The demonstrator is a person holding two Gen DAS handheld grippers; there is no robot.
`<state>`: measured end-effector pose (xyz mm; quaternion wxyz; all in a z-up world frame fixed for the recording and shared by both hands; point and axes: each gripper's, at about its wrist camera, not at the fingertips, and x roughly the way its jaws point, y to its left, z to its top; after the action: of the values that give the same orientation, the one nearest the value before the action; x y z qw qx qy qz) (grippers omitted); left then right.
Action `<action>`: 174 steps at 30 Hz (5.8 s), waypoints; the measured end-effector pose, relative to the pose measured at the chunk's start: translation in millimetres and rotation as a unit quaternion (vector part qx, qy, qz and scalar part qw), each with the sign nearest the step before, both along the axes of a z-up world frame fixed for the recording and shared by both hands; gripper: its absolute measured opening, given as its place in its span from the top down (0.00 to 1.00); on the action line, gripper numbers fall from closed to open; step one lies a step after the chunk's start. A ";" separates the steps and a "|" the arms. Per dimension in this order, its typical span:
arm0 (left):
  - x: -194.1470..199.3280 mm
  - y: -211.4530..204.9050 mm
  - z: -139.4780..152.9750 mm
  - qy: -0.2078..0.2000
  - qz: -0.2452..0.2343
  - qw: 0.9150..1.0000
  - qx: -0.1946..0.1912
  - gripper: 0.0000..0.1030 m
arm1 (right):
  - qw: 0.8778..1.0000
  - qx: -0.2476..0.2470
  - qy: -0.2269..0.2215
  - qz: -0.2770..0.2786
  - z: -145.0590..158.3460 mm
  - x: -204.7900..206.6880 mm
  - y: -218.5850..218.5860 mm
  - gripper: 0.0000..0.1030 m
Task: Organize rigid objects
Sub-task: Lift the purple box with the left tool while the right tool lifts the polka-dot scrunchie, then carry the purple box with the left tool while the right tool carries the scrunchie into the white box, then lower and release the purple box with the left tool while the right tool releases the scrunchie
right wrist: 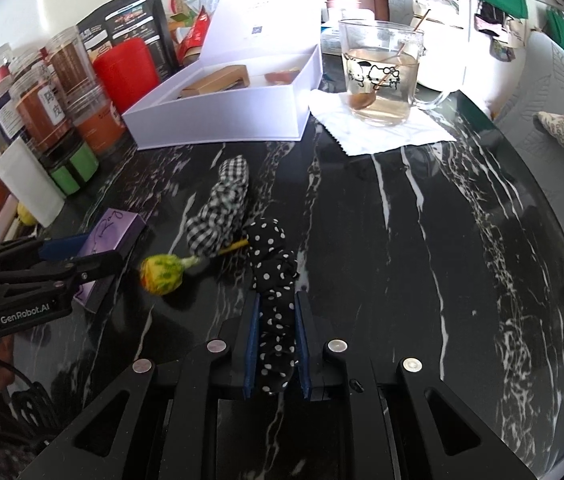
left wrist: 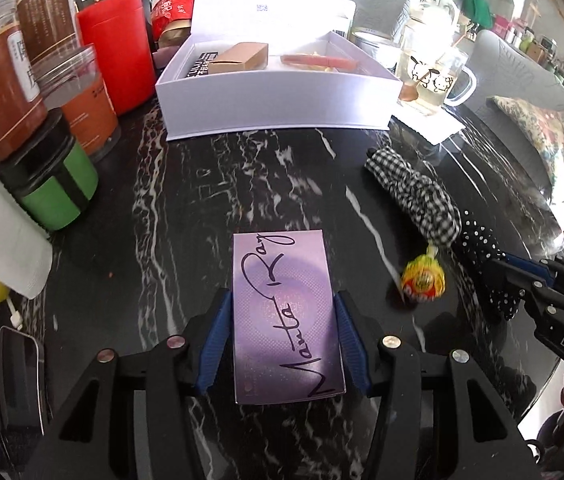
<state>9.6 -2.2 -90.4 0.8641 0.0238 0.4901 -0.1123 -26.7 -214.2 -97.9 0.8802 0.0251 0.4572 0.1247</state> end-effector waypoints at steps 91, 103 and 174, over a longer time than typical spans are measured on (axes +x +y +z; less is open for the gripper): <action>81.5 -6.7 103.3 -0.137 0.002 0.990 -0.031 0.51 | 0.992 0.010 -0.107 0.064 91.3 72.2 26.2 0.85; 133.4 -6.4 117.8 -0.162 0.003 0.986 -0.031 0.51 | 0.990 0.007 -0.126 0.065 108.0 125.9 30.2 0.85; 284.1 -10.8 28.7 -0.001 -0.016 1.000 -0.002 0.51 | 0.996 -0.087 -0.033 0.015 42.2 289.0 68.8 0.67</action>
<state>293.7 -13.0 -61.8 0.8628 0.0299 0.4885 -0.1271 262.3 -145.4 -55.7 0.8917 -0.0625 0.4374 0.0985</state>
